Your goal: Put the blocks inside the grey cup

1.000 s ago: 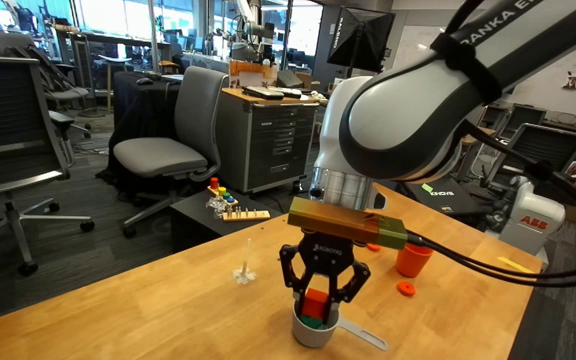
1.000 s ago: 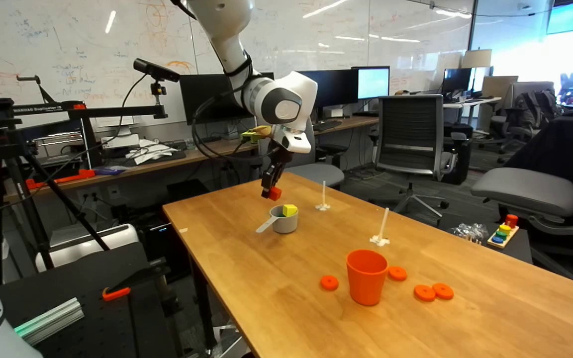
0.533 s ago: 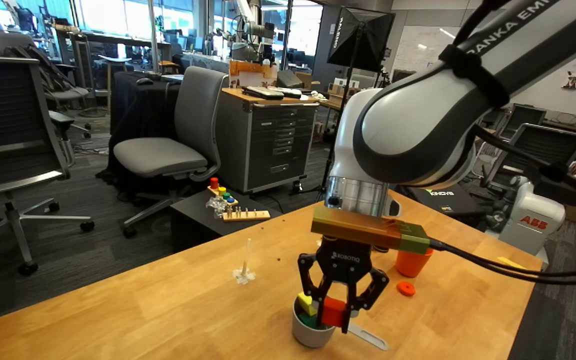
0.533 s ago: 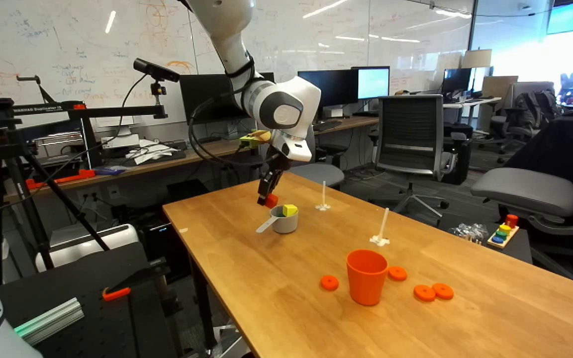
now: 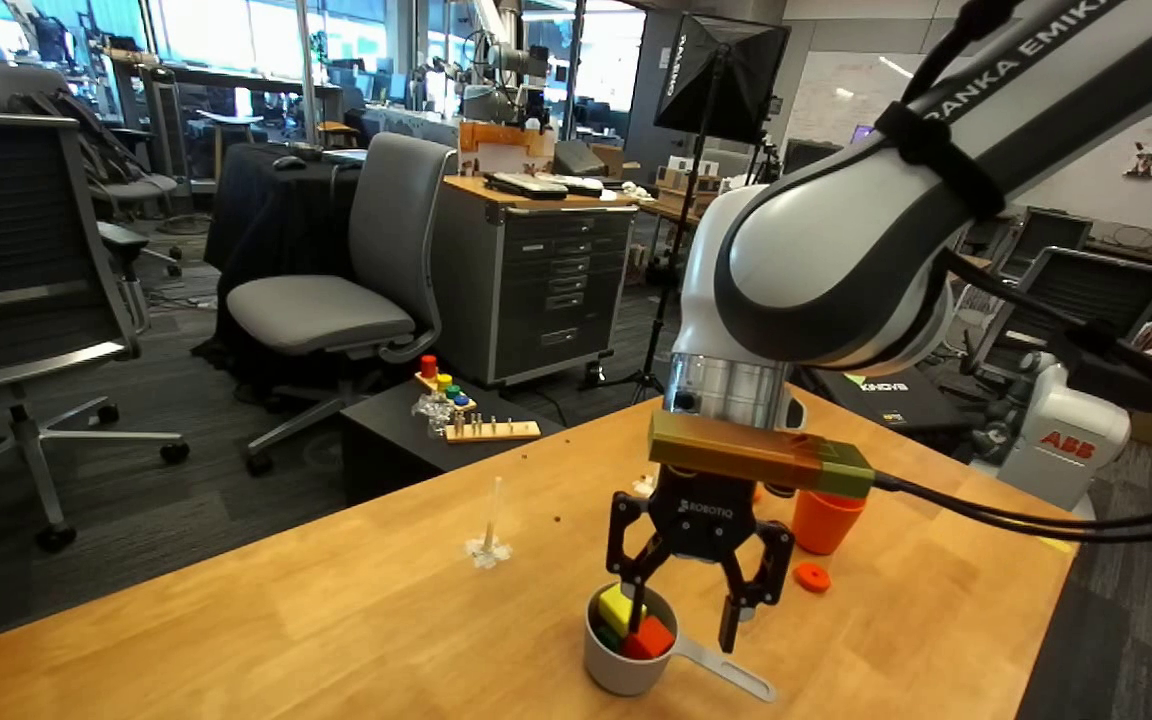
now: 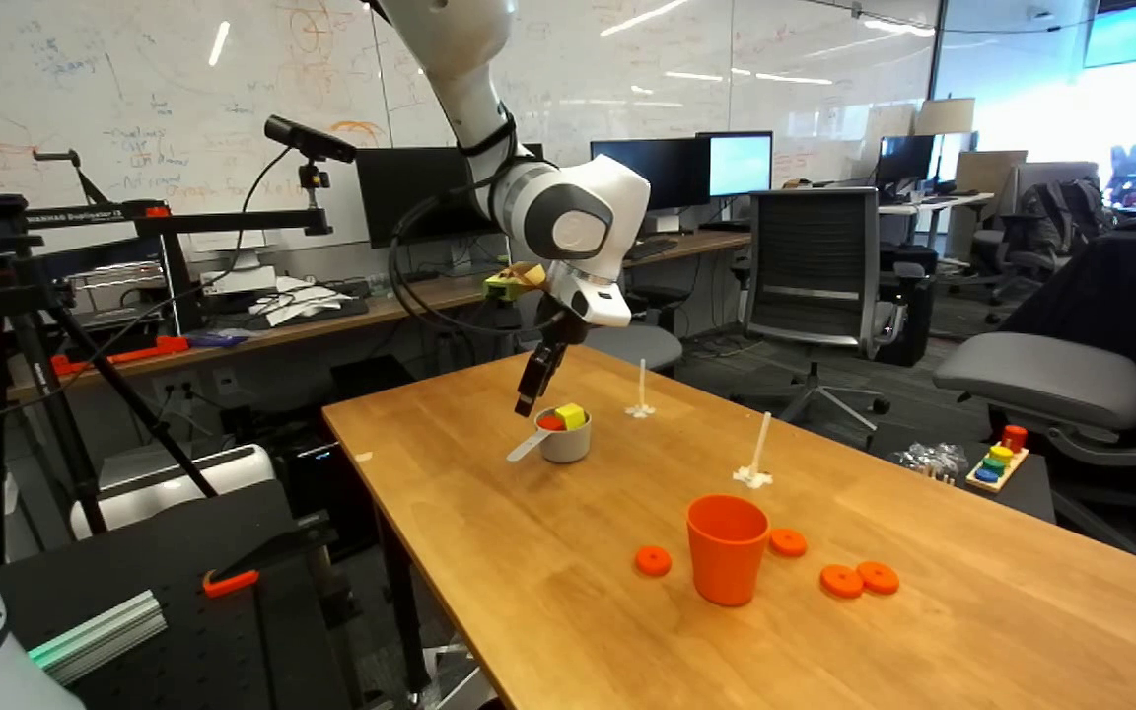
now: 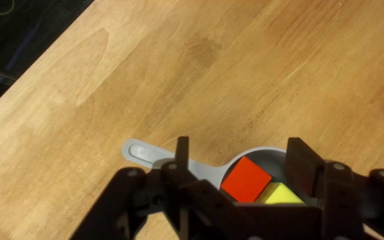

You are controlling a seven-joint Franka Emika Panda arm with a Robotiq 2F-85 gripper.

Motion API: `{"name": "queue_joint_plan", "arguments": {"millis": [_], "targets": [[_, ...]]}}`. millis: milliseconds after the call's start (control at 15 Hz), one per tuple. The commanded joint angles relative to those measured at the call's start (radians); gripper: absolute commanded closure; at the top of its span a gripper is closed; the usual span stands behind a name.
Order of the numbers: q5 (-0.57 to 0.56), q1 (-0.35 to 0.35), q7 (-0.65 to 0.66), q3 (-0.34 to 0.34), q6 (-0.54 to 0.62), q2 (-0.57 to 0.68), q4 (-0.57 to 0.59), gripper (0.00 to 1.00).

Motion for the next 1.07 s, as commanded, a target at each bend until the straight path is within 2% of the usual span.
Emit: {"name": "queue_joint_plan", "arguments": {"millis": [0, 400, 800, 867, 1000], "targets": [[0.007, 0.005, -0.037, -0.019, -0.045, -0.024, 0.007, 0.0], [-0.071, 0.011, -0.017, -0.09, -0.08, -0.125, 0.016, 0.0], [-0.095, -0.02, -0.035, -0.118, -0.183, -0.272, -0.024, 0.0], [-0.079, -0.014, -0.022, -0.113, -0.145, -0.206, 0.02, 0.0], [-0.08, -0.02, -0.022, -0.115, -0.17, -0.238, 0.009, 0.0]]}}
